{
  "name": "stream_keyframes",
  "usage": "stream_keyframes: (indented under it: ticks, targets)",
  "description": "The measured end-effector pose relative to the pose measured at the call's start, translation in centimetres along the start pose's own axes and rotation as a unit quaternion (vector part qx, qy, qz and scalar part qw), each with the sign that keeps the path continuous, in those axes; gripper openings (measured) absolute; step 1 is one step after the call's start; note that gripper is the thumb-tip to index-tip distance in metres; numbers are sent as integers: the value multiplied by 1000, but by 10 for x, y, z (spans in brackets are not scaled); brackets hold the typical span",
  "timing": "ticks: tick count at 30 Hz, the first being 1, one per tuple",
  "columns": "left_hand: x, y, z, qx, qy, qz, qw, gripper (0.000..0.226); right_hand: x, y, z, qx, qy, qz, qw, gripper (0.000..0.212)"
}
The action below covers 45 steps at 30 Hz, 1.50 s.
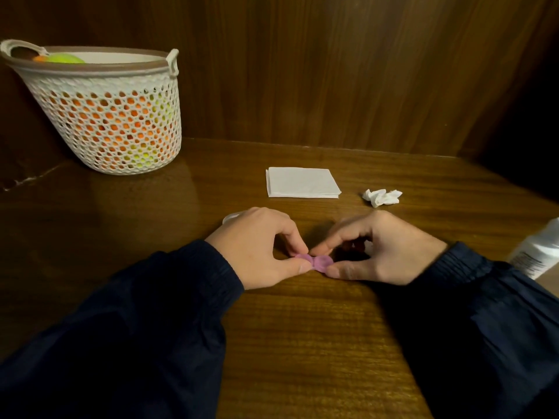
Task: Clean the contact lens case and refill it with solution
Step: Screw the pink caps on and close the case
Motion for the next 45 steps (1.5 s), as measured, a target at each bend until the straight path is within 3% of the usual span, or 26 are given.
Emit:
stream_keyframes:
  ticks: [5,8,12,16,22,32,45]
  targets:
    - [-1,1,1,-1,-9,-5,1000,12,5,0,3,33,7,-4,999,22]
    - [-2,1,1,5,-17,-13,1000,13,8,-1,5,65,29,-44,996,27]
    - [-2,1,1,1,-21,-15,1000,13,8,0,5,38,35,-26,998,41]
    - [-2,2,1,2,-15,-10,1000,14,4,0,2,24,4,-8,1000,25]
    - [-2,2,2,2,-13,-12,1000,16,-1,-4,1,69,-8,-45,997,19]
    - [-5,5,5,-10,-36,-44,998,13,4,-3,-1,91,35,-100,990,22]
    - [-3,1,0,9,-17,1,1000,15,5,1,-8,102,61,-101,988,29]
Point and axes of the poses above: each hand's wrist, its own z-axis towards the middle knuckle, its own y-axis out of the palm, x = y × z, the point moved 8 cm from there along z, towards the middle knuckle
